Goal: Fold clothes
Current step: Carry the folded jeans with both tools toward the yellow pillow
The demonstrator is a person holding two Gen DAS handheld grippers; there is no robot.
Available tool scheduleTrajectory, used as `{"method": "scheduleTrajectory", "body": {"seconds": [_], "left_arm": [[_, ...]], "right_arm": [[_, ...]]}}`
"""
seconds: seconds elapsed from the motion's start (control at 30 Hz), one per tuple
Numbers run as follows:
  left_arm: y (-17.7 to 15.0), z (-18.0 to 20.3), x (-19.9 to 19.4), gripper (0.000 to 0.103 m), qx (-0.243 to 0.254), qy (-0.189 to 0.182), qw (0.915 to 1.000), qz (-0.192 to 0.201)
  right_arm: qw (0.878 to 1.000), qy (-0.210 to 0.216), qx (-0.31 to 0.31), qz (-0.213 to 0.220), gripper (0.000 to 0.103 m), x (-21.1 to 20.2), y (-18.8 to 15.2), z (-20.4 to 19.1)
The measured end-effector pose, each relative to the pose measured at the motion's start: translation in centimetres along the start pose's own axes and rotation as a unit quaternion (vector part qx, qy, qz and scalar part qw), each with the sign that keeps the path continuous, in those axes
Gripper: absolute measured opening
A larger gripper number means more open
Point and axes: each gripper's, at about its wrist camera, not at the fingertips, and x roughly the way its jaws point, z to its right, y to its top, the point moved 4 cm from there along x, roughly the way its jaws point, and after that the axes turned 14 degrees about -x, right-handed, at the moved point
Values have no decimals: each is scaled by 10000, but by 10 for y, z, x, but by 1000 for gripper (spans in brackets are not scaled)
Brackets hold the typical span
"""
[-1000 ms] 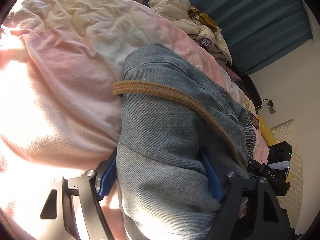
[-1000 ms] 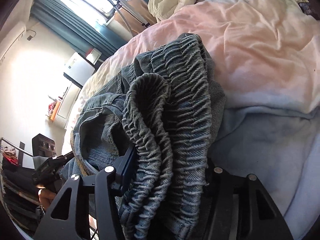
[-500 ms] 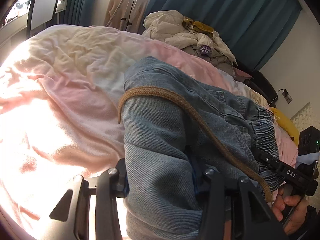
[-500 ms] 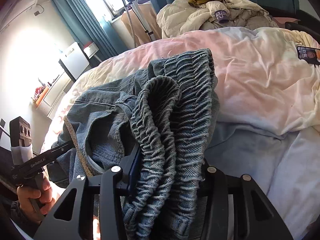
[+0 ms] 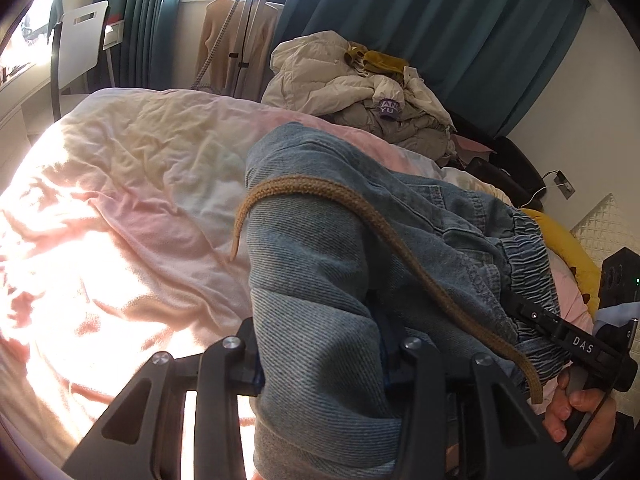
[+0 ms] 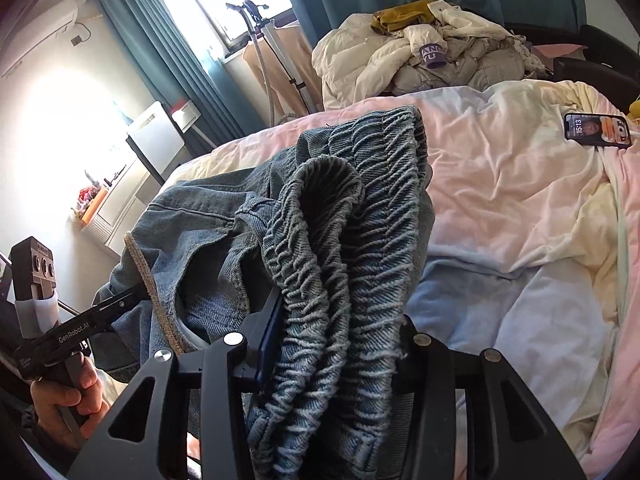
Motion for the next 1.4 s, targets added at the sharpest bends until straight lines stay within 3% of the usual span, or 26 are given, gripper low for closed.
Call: {"method": "scheduleTrajectory", "body": {"seconds": [0.3,0.73,1.07,1.4], "left_arm": [[13,55,-27,40,184,-179,9996,124],[6,155,-25,40,591,-433,9972,179],[-31,249,5,40,1085,-880,9901,-100],[-97,377,49,40,1802,-1355,9729,-510]], "right_arm": [[9994,-146,-32,327,42,-73,24,20],[9956,-612,171,687,42,-148,36,76],[9883,-1148,505,868,42,-219,9,150],[9715,-1834,1112,1011,42,-296,-51,262]]}}
